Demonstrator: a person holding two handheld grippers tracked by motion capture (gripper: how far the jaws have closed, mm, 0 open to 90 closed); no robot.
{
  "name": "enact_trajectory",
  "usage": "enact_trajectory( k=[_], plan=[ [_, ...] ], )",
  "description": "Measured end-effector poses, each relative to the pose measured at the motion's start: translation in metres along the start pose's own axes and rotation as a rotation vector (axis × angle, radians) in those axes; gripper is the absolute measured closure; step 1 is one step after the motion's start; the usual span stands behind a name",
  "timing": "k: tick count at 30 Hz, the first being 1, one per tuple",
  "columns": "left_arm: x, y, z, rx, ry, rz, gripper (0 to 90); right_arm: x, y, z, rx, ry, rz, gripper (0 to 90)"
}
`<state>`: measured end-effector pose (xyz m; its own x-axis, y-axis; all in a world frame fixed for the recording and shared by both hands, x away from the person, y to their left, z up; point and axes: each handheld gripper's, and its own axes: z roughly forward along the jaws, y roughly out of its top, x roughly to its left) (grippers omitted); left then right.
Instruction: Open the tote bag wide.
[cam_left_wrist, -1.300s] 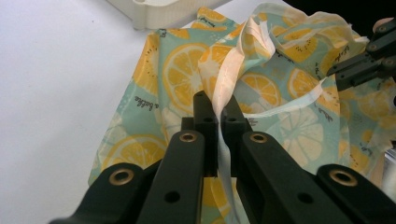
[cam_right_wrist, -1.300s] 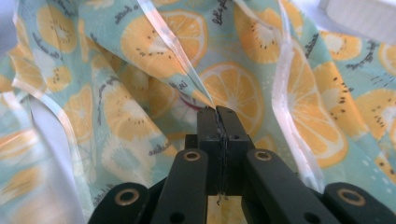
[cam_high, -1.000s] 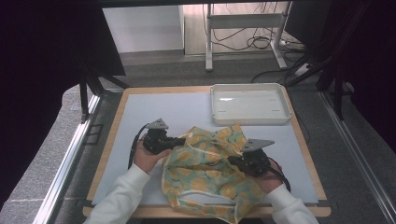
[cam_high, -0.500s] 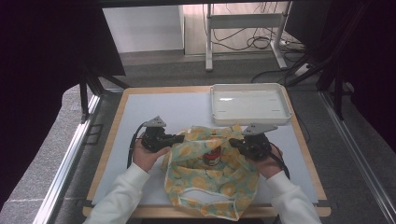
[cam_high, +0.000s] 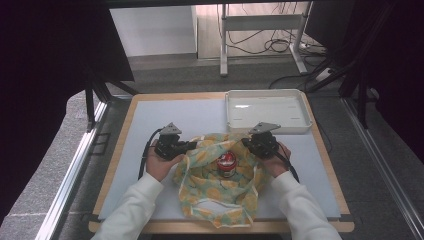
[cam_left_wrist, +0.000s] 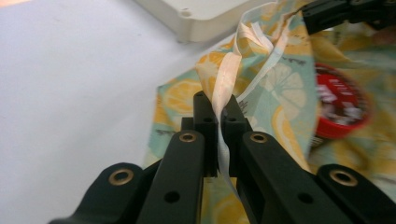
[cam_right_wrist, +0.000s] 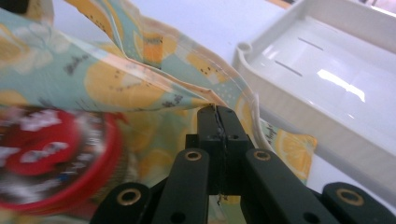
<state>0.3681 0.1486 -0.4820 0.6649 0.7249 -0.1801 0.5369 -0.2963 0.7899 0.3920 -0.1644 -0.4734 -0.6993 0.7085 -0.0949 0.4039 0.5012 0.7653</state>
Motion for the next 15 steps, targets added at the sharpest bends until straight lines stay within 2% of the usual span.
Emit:
enact_trajectory(
  k=[3, 4, 5, 6, 9, 10, 15],
  plan=[
    [0.003, -0.002, 0.009, 0.025, 0.025, 0.007, 89.2, -0.002, -0.004, 0.007, 0.01, -0.002, 0.012, 89.2],
    [0.008, -0.004, 0.018, 0.046, 0.038, 0.004, 89.2, -0.003, -0.009, 0.014, 0.035, 0.0, 0.013, 89.2],
    [0.008, -0.004, 0.018, 0.046, 0.038, 0.004, 89.3, -0.003, -0.009, 0.014, 0.035, 0.0, 0.013, 89.2],
    [0.009, -0.007, 0.024, 0.068, 0.054, 0.008, 89.3, -0.003, -0.013, 0.021, 0.057, 0.003, 0.018, 89.2],
    [0.01, -0.009, 0.03, 0.09, 0.062, 0.017, 89.2, -0.004, -0.017, 0.025, 0.079, 0.005, 0.021, 89.2],
    [0.01, -0.012, 0.034, 0.11, 0.068, 0.023, 89.1, -0.004, -0.02, 0.029, 0.098, 0.016, 0.025, 89.2],
    [0.012, -0.019, 0.041, 0.142, 0.061, 0.012, 89.0, -0.003, -0.024, 0.032, 0.121, 0.032, 0.021, 89.1]
  ],
)
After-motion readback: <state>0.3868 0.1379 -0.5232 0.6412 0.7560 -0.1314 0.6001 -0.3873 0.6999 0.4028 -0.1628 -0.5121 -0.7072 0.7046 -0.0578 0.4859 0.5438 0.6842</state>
